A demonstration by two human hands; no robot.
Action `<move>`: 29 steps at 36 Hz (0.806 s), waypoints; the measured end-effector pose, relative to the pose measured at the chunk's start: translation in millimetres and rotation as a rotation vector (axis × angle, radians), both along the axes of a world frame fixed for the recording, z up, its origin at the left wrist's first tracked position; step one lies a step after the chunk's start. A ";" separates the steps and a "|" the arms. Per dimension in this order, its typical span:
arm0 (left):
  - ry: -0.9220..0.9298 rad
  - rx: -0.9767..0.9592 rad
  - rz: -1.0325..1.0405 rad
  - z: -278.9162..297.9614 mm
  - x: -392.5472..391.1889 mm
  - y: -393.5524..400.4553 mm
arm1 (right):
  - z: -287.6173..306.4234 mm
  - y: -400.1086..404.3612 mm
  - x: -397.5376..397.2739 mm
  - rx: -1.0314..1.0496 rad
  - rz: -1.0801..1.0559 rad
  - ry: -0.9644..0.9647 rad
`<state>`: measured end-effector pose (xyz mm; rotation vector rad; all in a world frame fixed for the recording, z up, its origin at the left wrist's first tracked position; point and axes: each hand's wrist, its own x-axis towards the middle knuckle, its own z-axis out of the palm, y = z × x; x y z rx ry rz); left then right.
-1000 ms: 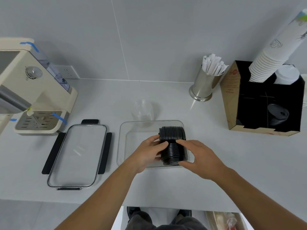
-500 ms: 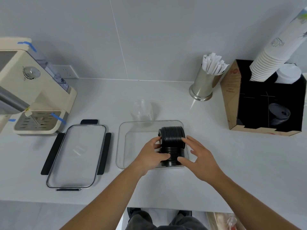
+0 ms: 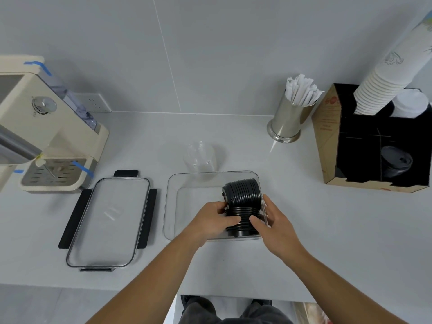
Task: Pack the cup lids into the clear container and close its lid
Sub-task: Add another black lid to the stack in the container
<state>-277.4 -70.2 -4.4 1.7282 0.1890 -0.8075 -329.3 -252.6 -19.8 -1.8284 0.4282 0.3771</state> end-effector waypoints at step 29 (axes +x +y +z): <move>0.010 0.089 0.098 12.2 12.1 9.1 | 8.9 -7.1 18.2 -0.014 -0.034 0.018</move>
